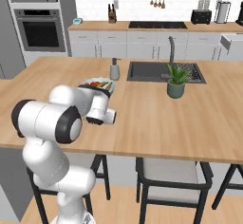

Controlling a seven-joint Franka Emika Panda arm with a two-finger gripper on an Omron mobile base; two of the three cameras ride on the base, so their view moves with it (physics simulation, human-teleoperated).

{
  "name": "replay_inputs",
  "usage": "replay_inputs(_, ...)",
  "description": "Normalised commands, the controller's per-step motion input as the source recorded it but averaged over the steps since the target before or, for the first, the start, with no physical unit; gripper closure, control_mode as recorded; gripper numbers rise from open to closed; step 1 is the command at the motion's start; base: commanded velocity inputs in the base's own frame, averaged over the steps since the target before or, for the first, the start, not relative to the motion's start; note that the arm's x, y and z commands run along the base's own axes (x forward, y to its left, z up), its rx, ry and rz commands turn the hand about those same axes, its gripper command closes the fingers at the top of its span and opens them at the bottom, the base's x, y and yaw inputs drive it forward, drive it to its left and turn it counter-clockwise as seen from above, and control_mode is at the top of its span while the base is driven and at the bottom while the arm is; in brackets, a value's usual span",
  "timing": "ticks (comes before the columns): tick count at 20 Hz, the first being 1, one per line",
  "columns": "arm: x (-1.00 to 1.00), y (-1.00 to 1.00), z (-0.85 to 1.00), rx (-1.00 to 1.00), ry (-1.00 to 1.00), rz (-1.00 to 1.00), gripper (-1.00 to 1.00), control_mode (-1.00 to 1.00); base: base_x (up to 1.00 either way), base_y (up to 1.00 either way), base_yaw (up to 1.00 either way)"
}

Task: Take a straw from the drawer in front and place it inside the glass cup on the dining counter.

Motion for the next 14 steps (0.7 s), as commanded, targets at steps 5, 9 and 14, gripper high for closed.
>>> replay_inputs(5,-0.2,-0.14,0.07,0.0,-0.13,0.0,-1.0,-1.0,0.0,0.0,0.0)
replay_inputs(9,-0.23,-0.21,0.58,0.0,-0.18,0.0,-1.0,-1.0,0.0,0.0,0.0)
replay_inputs(14,-0.52,-0.25,0.99,0.0,-0.23,0.0,-1.0,-1.0,0.0,0.0,0.0)
